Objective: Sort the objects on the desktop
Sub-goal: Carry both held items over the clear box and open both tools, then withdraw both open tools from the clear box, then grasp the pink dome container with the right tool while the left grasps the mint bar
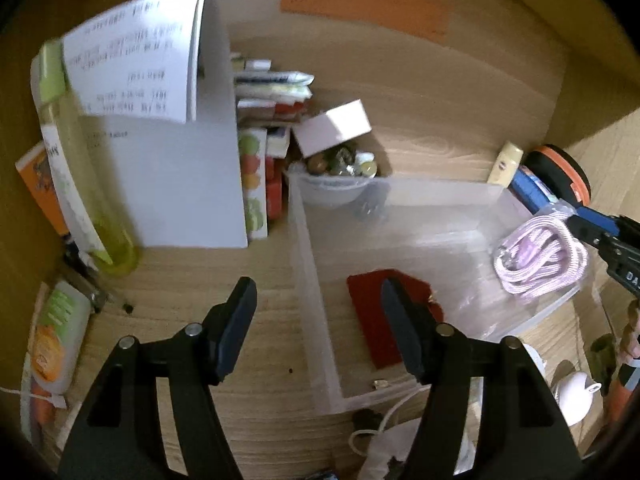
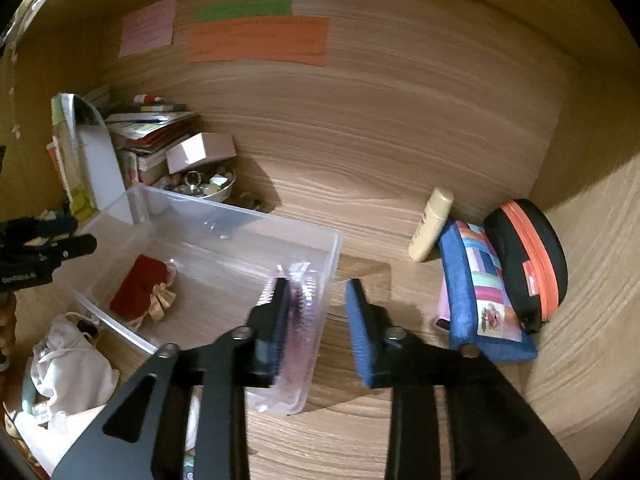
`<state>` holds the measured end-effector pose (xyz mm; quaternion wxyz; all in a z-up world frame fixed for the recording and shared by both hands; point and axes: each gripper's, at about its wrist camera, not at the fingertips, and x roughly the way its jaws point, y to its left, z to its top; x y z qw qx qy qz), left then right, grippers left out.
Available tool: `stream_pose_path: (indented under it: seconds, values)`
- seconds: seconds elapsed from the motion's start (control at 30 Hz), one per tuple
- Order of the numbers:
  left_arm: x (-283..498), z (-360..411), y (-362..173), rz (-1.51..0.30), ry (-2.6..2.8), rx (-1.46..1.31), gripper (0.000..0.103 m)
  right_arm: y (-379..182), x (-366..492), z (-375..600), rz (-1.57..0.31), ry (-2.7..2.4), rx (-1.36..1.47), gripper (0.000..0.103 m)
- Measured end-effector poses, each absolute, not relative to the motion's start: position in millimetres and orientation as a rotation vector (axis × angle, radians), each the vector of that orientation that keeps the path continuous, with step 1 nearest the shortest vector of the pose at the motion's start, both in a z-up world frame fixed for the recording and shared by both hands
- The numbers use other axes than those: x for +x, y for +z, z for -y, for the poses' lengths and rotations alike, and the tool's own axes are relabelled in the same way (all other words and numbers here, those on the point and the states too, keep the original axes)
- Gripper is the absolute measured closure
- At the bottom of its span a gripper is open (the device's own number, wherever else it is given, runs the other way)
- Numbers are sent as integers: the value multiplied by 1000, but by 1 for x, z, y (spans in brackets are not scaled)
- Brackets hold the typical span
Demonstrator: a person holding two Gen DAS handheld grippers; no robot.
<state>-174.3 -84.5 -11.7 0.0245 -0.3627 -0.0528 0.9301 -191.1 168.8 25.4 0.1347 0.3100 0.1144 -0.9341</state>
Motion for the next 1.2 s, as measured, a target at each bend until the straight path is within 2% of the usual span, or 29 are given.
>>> stream_pose_path:
  seconds: [0.17,0.3,0.43,0.53,0.6,0.9,1.13,1.2]
  values:
    - [-170,87,-11,185,2868,-1117,38,26,-186,-177,-296,-2726,923,52]
    - [-159,80,-4,161,2879,-1084,30,32,-178,-182,-266,-2723,923,39]
    - [-143,73,9,140,2873,-1036,29,43,-159,-183,-284,-2748,858,30]
    - [-127,68,19,124,2877,-988,18,51,-141,-182,-308,-2762,807,21]
    - [-117,66,24,111,2892,-962,11,53,-131,-181,-316,-2756,784,20]
    - [-68,65,27,38,2917,-963,9,40,-85,-175,-313,-2714,777,19]
    - [-37,72,8,4,2928,-1039,8,19,-60,-180,-261,-2690,827,19]
    - [-32,74,-2,0,2924,-1081,8,9,-56,-180,-257,-2678,850,15]
